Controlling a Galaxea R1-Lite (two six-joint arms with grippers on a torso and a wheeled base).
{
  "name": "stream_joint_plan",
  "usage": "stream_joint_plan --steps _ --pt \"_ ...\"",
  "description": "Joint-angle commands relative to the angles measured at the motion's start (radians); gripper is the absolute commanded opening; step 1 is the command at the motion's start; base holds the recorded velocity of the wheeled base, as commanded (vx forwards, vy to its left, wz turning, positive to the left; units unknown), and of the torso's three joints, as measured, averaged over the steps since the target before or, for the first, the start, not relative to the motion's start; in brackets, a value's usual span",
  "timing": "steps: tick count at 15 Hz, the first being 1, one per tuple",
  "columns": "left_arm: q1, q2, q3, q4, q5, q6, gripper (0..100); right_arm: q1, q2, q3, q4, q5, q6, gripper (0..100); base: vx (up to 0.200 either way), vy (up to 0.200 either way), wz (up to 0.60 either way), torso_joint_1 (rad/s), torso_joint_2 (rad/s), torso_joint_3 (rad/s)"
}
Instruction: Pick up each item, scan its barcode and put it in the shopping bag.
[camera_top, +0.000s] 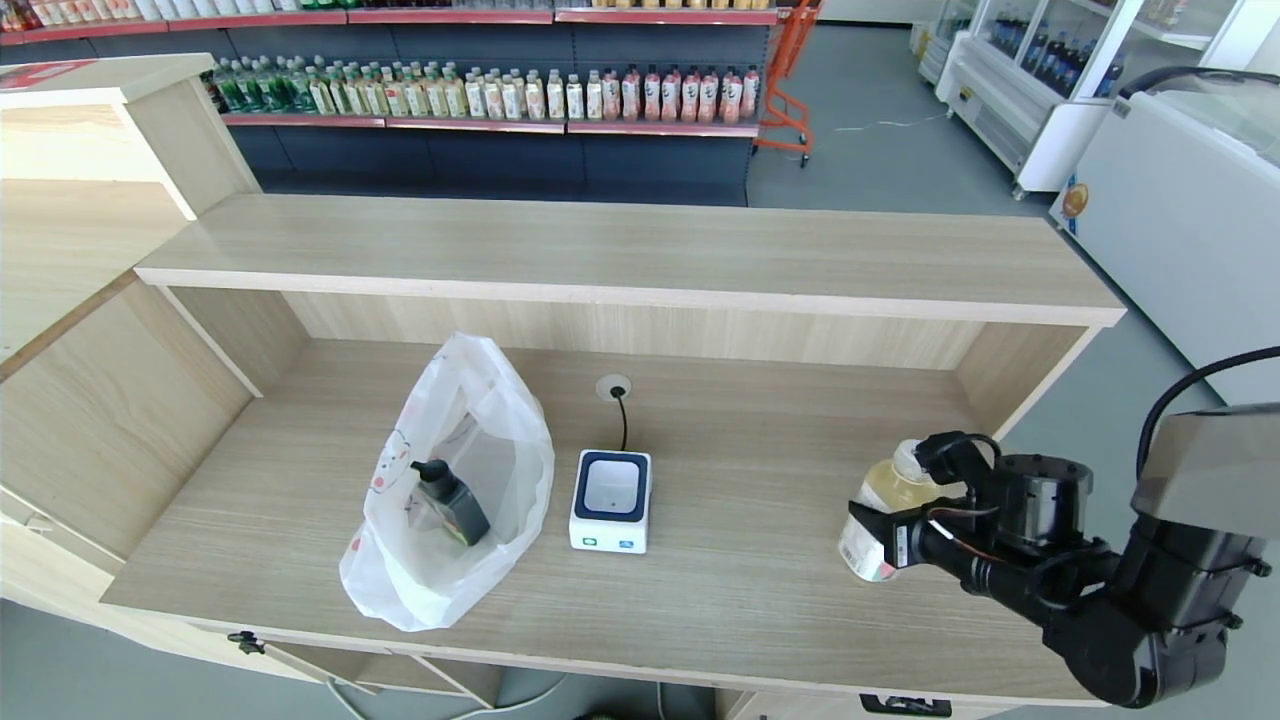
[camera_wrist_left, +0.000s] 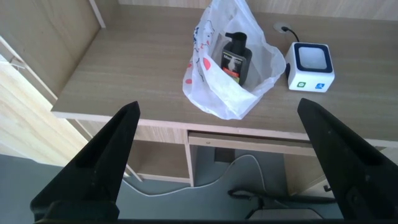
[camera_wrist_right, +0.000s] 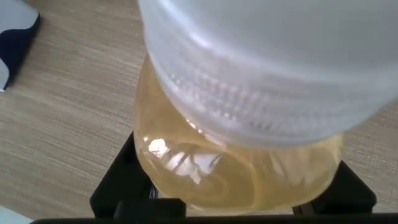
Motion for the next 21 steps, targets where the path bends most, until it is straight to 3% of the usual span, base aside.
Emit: stream_joint_plan --steps 1,3,5,6,8,11,21 --pt "0.000 0.000 0.000 0.000 0.000 0.000 100 -0.057 -0.305 -0.049 0.270 0.239 0.039 0 0.000 0.000 0.00 0.000 0.00 0.000" --pt "0.000 0.000 0.000 0.000 0.000 0.000 100 -0.054 -0.446 -0.067 0.404 0.431 0.192 0 0.000 0.000 0.00 0.000 0.00 0.000" --pt "0.000 0.000 0.000 0.000 0.000 0.000 100 -0.013 -0.494 -0.072 0.436 0.538 0.216 0 0.000 0.000 0.00 0.000 0.00 0.000" --pt "0.000 0.000 0.000 0.000 0.000 0.000 100 -0.013 -0.494 -0.072 0.436 0.538 0.216 0 0.000 0.000 0.00 0.000 0.00 0.000" --pt "0.000 0.000 0.000 0.000 0.000 0.000 100 0.127 -0.589 -0.073 0.458 0.575 0.368 0 0.000 0.000 0.00 0.000 0.00 0.000" --pt "0.000 0.000 0.000 0.000 0.000 0.000 100 0.224 -0.642 -0.066 0.514 0.610 0.381 0 0.000 0.000 0.00 0.000 0.00 0.000" --pt "0.000 0.000 0.000 0.000 0.000 0.000 100 0.328 -0.716 -0.036 0.586 0.664 0.433 0 0.000 0.000 0.00 0.000 0.00 0.000"
